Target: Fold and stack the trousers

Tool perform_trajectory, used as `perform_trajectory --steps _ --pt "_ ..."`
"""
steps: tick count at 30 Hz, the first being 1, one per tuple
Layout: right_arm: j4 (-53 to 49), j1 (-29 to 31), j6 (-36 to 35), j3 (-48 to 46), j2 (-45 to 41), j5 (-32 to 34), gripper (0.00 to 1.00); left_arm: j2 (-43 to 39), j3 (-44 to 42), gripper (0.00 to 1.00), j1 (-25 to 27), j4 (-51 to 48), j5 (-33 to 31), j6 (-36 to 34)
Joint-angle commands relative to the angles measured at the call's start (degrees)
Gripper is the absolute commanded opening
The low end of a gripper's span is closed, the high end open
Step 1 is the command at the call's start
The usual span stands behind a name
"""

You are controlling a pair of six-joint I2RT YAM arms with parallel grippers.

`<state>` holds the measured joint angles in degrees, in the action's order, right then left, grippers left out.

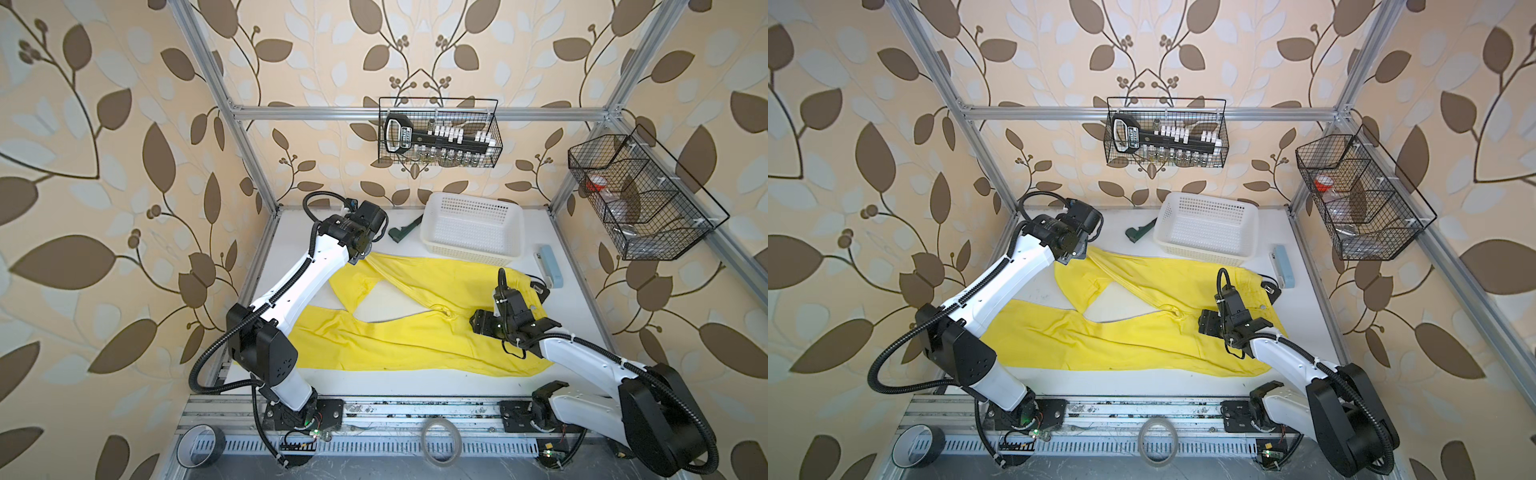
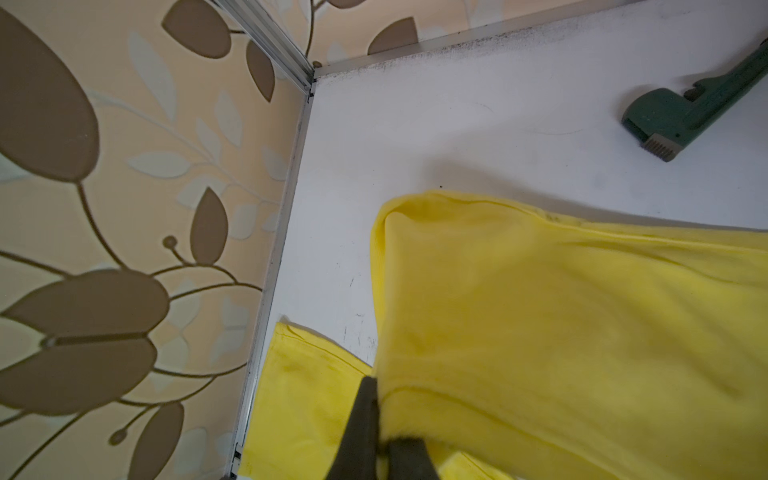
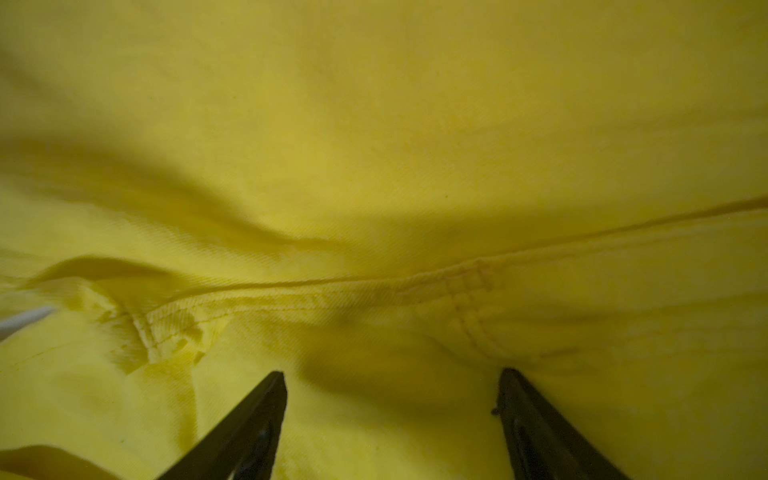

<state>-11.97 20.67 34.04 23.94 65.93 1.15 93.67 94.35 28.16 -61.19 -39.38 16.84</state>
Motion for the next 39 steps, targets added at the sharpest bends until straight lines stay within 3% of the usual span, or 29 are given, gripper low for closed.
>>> perform_trajectory --steps 1,4,12,14,18,20,23,27,31,35,39 --pt "-4.07 0.51 1.83 -2.25 -0.52 2.27 0.81 3.03 -0.35 0.08 3.04 0.53 0.41 -2.71" --pt "-4.26 1.17 2.32 -2.32 -0.91 2.44 0.81 6.69 -2.03 0.09 5.78 3.08 3.13 -1.62" --pt "-4.12 3.99 3.99 -2.15 -0.99 2.81 0.81 16.01 -0.61 0.11 7.14 12.66 -3.73 1.23" --pt "-3.9 4.61 4.51 -2.23 -1.06 2.9 0.81 18.21 1.35 0.13 7.11 13.83 -0.64 1.7" --pt "-3.39 5.28 5.02 -2.32 -0.71 2.43 0.81 22.77 4.34 0.23 7.23 11.63 5.65 3.8" --pt "-2.97 5.7 5.15 -2.53 -0.47 2.24 0.81 22.78 4.43 0.36 7.23 10.7 6.15 5.02" --pt "-2.69 5.83 5.06 -2.59 -0.31 1.76 0.81 19.17 3.21 0.62 7.16 9.17 8.88 6.5" --pt "-3.57 5.88 4.71 -1.98 -1.31 1.49 0.81 10.63 -0.97 0.75 7.14 3.97 14.78 9.47" --pt "-4.59 5.87 4.32 -1.06 -2.65 0.85 0.81 -1.16 -11.69 0.78 7.18 1.34 22.68 14.17" --pt "-5.49 6.26 3.37 0.63 -3.89 -0.22 0.82 -10.66 -24.84 0.78 6.96 2.83 21.93 19.43" --pt "-5.97 7.44 2.88 2.42 -4.67 -0.88 0.84 -13.21 -33.22 0.77 2.73 9.42 24.66 20.82"
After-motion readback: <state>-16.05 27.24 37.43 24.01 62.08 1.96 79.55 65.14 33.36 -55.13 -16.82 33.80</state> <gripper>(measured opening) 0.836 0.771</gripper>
